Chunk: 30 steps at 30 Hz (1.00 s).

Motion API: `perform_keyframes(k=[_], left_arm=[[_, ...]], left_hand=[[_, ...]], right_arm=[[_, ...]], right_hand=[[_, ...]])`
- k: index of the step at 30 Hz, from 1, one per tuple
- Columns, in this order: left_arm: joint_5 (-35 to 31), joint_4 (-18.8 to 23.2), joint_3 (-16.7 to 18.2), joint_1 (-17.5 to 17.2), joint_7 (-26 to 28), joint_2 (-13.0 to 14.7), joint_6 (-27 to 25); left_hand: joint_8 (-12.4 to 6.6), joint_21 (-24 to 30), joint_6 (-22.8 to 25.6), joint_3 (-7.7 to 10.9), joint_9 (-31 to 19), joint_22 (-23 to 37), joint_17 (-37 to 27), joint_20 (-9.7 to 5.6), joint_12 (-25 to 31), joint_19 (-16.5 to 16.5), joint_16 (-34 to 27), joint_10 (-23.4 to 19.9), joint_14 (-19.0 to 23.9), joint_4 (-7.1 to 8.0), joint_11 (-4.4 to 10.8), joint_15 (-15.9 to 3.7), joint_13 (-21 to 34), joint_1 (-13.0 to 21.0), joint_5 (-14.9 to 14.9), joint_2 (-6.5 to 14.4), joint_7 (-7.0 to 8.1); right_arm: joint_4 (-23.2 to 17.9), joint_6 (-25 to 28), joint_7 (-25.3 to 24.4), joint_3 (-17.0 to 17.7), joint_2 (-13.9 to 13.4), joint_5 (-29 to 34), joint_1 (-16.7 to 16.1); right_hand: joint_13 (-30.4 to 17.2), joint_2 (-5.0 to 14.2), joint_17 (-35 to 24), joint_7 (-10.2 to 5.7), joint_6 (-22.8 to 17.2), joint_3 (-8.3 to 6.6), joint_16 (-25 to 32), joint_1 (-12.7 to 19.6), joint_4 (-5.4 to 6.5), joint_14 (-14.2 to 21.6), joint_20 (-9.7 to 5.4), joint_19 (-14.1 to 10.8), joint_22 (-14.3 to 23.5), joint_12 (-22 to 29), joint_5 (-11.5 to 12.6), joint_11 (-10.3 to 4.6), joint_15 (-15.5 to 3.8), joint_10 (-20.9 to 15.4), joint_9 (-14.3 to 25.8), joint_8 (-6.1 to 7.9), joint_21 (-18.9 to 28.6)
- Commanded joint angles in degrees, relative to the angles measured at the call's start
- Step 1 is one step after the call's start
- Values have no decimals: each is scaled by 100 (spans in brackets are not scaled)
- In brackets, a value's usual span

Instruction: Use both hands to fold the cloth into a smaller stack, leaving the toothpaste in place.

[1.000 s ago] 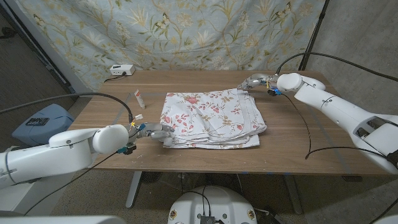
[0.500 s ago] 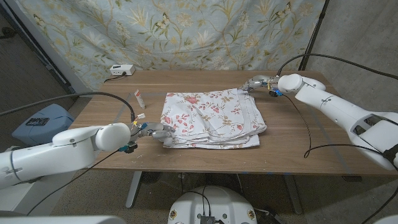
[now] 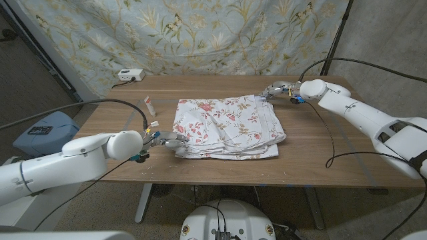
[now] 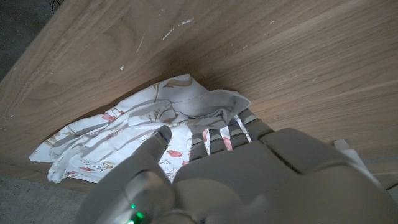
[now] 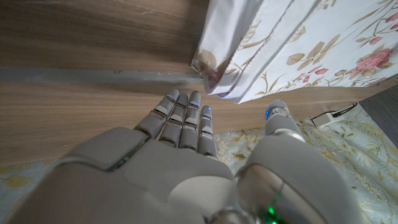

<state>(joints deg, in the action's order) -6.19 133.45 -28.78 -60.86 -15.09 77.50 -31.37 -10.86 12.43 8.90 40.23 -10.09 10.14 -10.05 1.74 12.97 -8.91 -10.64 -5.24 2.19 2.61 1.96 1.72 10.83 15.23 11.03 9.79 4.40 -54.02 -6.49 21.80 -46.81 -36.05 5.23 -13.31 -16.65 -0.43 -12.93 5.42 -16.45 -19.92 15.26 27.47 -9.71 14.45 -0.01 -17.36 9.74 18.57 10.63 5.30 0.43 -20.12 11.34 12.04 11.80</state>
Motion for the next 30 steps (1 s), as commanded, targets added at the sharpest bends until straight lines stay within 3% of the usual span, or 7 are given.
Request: perform_keyframes(k=[1,16,25,30], left_arm=[[-161,-55,-110,141,-216,-151,-39],[-218,-68,-140,121,-187,-218,-58],[-228,-47,-155,104,-190,-219,-123],[-213,-52,-157,94,-189,-215,-132]], left_hand=[[-8,0,36,38,-11,6,-10,-10,35,-54,-31,-72,63,-5,-12,-3,13,-7,-12,-32,-5],[4,-6,43,60,-11,5,-10,-25,23,-64,-23,-90,94,-6,-1,-18,14,-17,-15,-32,4],[8,-5,49,71,-12,5,-9,-27,16,-78,-18,-96,106,-13,-1,-20,14,-18,-16,-35,3],[11,-6,50,78,-12,5,-9,-31,10,-84,-13,-97,109,-16,0,-23,14,-20,-17,-37,2]], right_arm=[[231,-36,115,-86,72,-1,106],[12,193,100,-144,86,51,47],[-77,332,-52,-181,158,117,9],[-136,399,-141,-192,181,146,-22]], right_hand=[[-18,-20,-33,-17,10,5,-13,60,44,14,-13,-29,30,33,23,-11,-8,7,12,-14,-14],[-146,-88,-101,-6,-140,35,79,148,37,262,30,-116,33,231,55,-65,-72,-190,33,27,2],[-441,-77,-282,-41,-514,23,289,395,19,720,79,-381,42,688,101,-149,-220,-588,88,133,63],[-667,-87,-452,-84,-823,22,481,606,3,1071,116,-583,51,1027,117,-277,-331,-855,127,222,105]])
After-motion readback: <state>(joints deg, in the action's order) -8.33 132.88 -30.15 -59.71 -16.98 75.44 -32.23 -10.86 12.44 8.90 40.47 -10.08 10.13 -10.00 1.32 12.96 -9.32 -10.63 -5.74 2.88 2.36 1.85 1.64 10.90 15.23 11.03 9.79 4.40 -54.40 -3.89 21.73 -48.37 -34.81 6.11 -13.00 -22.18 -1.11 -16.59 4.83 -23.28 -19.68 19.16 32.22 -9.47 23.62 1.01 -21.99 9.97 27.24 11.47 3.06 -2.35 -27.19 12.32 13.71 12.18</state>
